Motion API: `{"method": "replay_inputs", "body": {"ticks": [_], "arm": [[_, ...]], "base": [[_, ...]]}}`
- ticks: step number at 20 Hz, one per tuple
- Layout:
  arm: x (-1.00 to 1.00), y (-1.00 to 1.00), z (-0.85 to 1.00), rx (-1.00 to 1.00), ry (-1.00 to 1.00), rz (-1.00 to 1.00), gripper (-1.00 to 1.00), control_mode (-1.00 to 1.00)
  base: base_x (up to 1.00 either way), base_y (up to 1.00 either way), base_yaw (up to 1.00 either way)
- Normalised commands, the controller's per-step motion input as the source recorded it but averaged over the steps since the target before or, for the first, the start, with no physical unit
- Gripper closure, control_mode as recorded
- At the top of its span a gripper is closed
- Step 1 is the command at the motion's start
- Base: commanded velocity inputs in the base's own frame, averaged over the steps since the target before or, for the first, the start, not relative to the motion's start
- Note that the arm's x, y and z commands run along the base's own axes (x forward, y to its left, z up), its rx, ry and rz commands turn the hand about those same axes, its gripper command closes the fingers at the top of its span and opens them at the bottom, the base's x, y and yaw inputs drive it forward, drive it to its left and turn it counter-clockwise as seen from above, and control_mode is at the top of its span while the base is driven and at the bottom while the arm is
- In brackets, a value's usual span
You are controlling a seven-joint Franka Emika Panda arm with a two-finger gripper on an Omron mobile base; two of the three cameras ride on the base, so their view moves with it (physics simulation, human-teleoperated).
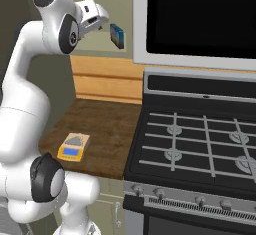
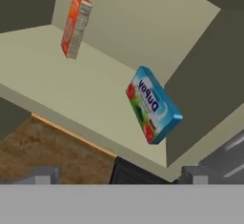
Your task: Pick the boxed food and place it on the digital scale for weighing, and close the cabinet.
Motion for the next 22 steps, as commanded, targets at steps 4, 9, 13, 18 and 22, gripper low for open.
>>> {"method": "replay_inputs", "body": {"ticks": [4, 9, 13, 18, 22], "arm": [[0.24, -0.15, -0.01, 0.00, 0.04, 0.00, -1.00, -1.00], [0.34, 0.00, -0.02, 0.00, 0.07, 0.00, -1.00, -1.00], [0.29, 0.00, 0.00, 0.00, 0.00, 0.00, -1.00, -1.00], [0.37, 0.00, -0.01, -0.01, 0.00, 0.00, -1.00, -1.00], [0.40, 0.00, -0.08, -0.02, 0.00, 0.00, -1.00, -1.00]], "base": [[0.00, 0.00, 0.00], [0.00, 0.00, 0.00], [0.00, 0.00, 0.00], [0.00, 0.00, 0.00], [0.00, 0.00, 0.00]]}}
